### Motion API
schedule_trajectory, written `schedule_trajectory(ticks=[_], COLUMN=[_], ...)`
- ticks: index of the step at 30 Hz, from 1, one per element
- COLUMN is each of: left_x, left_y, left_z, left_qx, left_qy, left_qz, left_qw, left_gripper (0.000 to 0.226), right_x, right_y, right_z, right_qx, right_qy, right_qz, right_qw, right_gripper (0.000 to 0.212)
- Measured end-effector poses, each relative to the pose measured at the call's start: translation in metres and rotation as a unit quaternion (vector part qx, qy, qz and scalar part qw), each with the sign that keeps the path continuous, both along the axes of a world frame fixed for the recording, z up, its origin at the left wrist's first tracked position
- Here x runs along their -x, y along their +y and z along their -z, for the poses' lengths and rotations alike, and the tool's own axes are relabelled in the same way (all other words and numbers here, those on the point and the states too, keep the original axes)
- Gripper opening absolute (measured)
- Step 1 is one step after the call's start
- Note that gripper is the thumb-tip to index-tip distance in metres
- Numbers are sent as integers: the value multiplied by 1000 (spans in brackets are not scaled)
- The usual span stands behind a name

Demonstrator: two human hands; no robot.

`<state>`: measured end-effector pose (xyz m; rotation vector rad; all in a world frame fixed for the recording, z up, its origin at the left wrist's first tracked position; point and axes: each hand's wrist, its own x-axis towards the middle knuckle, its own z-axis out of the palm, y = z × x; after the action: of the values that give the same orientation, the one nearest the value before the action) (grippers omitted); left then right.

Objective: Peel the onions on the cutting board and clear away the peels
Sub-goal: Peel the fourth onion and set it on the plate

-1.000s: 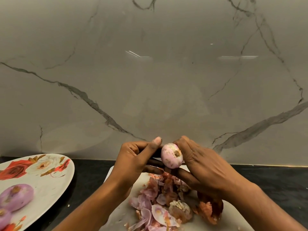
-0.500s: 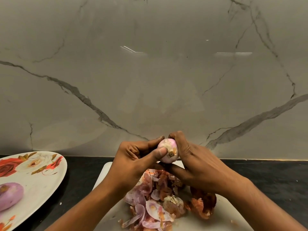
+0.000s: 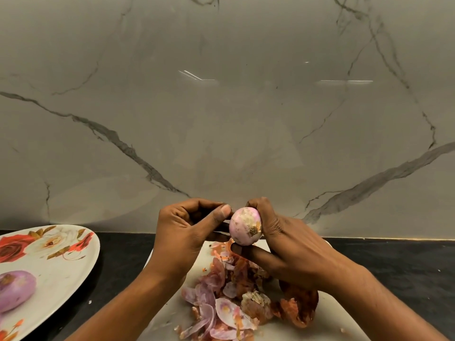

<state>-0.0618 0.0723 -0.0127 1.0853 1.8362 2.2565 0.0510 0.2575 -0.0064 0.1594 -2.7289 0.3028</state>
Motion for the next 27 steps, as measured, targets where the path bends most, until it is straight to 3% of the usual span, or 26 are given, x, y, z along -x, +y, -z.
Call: schedule_trajectory(ticks=[7,12,21,24,27], left_x=[-5,0,8,2,-8], left_y=[1,1,-5,-6,1], left_z=[2,2,-8,-11,-11], left_qx=[62,44,34,40,103], left_qy=[40,-12,-39,-31,1], left_qz=[27,27,-36,25,51], left_qw=[997,999,998,998,993], left_gripper=[32,16,27,31,30], right_x=[-1,-1,-3,-4,-5], right_y=[-1,-5,-1,-1,-2], right_z=[0,0,-4,-4,-6], right_qx=[-38,-57,-26,-24,-16], right_qy=[-15,-29,-18,-13,-4], right_qz=[-1,-9,-2,0,-9], right_qw=[999,998,999,1000,1000], right_gripper=[46,46,48,45,39])
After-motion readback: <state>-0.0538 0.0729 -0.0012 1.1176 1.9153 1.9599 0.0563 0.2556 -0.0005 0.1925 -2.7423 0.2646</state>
